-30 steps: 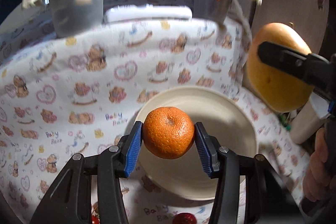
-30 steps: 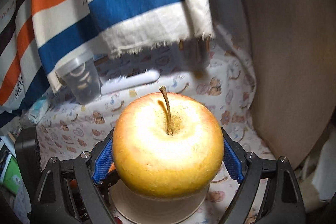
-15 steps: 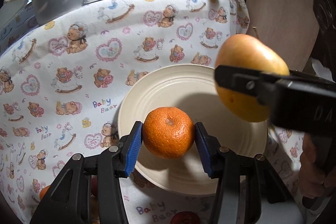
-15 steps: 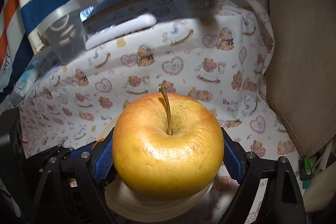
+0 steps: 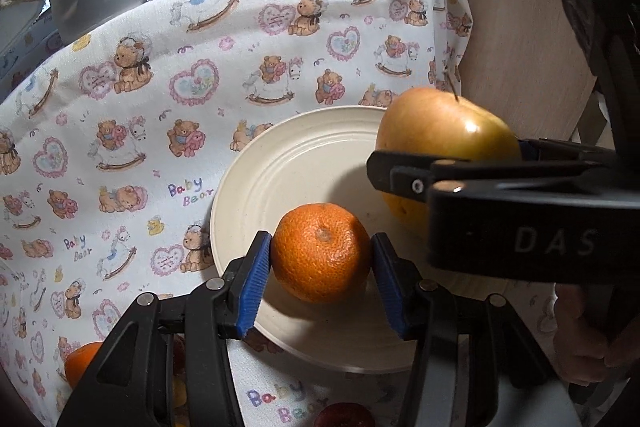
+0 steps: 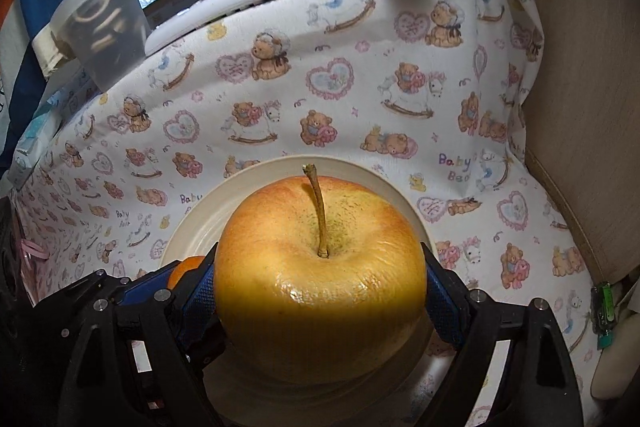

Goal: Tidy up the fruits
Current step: 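Lower the orange onto the cream plate with the left tool while the right tool places the apple beside it, then open both tools and withdraw them from the plate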

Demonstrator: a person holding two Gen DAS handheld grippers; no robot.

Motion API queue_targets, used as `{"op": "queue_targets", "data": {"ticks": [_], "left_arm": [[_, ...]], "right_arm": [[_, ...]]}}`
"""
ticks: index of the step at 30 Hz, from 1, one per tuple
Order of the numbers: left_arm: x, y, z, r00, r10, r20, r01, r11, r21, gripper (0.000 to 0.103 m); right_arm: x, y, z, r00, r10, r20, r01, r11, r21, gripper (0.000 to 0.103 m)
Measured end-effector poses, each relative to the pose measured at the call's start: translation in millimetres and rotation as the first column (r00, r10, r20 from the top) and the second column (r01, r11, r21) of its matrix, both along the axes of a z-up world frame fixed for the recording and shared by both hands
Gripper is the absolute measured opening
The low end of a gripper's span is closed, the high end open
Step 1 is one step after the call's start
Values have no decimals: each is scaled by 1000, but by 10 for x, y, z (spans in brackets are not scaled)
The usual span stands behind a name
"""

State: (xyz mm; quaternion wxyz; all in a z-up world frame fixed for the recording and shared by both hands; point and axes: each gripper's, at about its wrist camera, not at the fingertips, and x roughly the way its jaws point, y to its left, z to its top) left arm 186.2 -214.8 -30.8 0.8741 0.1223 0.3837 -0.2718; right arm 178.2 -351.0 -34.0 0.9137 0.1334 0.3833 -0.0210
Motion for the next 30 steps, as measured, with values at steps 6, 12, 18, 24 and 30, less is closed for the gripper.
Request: {"op": "queue_targets", "data": {"ticks": [6,12,18,24,30], "left_arm": [[45,5,-32,1000,13,4,-13,999,32,61],[28,-34,-34,1000,-11,14,11,999,35,77],[1,-78,-22,1000,-19,21,19,999,27,82],[-1,8,27,1000,-10,26,11,1000,-10,82],[-37,100,131,999,6,54,-4,999,-37,82]], "right_arm": [[-11,-6,17,1000,0,27,-1,1000,11,91],[-116,-47,176,994,-22,102,22,1000,3,91],[-144,-5,224,993,-14,115,17,1000,-24,92],[-196,48,280,989,-6,145,13,999,-51,92],[-273,78,375,981,4,195,10,998,-68,92]]}}
